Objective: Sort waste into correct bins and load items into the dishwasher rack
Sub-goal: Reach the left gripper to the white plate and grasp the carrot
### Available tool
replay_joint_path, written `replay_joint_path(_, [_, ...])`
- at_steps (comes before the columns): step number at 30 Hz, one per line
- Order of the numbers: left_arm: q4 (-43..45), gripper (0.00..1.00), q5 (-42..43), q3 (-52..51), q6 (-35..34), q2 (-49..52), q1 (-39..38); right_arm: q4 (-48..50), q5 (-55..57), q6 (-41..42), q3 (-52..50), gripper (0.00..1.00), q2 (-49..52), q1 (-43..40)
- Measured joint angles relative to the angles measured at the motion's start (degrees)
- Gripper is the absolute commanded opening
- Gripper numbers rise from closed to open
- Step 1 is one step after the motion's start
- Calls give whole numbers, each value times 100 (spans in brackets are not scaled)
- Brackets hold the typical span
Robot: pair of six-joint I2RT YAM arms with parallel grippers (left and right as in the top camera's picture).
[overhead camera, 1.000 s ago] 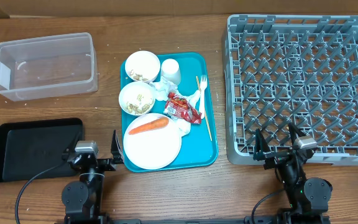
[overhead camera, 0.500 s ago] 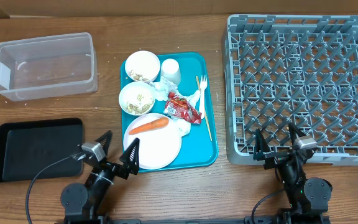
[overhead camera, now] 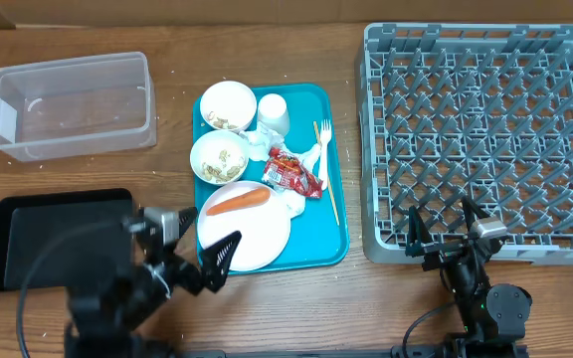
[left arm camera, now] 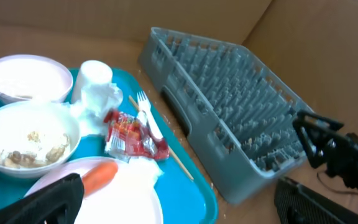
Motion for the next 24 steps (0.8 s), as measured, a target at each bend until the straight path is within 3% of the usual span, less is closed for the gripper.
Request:
replay_joint_path(5, [-2120,100,-573,2004,828,2468,-306,0,0,0,0,100,0,0])
replay_joint_path(6, [-2173,100,-608,2096,850,2588,-341,4,0,-2,0,100,0,0])
replay_joint_path(10, [-3370,100,-1729,3279,1021,4205,-1128,0,0,-2,0,100,0,0])
replay_joint_path(17, [-3217,100,-3510,3696,960,6306,-2175,2,0,0,0,100,0,0])
replay_joint_path(24, [-2684,100,-3589,3696,1388,7359,-2175,2,0,0,0,100,0,0])
